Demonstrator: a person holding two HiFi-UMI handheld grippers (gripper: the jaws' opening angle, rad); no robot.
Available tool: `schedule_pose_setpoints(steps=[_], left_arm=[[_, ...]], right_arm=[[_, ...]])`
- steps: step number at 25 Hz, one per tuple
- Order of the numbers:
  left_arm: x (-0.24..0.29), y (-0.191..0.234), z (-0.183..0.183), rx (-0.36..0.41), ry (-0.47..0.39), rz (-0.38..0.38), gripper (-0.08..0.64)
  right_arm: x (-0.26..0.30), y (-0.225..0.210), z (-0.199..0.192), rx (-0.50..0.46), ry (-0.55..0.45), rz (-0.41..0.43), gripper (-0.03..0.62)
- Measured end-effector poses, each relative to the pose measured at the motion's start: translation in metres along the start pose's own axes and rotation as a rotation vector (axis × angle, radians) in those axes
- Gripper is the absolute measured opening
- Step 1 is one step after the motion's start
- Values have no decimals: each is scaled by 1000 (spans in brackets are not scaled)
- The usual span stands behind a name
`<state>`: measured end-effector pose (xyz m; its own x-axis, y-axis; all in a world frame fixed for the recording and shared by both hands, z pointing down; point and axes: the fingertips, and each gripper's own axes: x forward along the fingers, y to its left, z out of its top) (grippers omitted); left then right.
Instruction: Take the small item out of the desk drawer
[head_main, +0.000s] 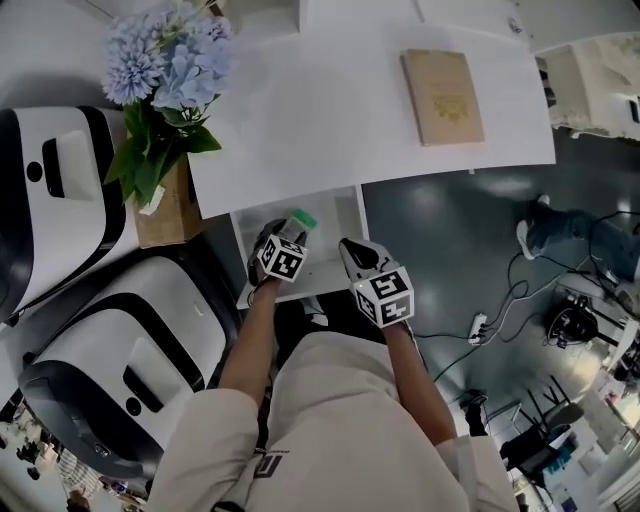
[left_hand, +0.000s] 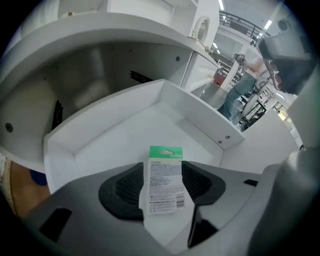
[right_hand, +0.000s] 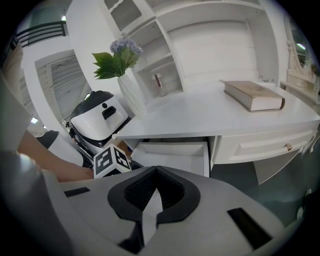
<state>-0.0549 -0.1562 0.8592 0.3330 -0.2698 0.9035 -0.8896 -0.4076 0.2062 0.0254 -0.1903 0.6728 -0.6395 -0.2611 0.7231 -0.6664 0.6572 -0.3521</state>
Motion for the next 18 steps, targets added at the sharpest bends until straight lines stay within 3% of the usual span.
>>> schedule_pose_setpoints(steps=[10, 15, 18], left_arm=[[34, 2, -17, -6, 101, 36, 380], [38, -1, -10, 11, 86, 39, 387], [40, 0, -14, -30, 105, 48, 388]], right_arm=[[0, -12, -11, 22, 5, -8, 25], [-2, -22, -15, 32, 4, -19, 25], [-3, -29, -16, 47, 3, -29, 25]])
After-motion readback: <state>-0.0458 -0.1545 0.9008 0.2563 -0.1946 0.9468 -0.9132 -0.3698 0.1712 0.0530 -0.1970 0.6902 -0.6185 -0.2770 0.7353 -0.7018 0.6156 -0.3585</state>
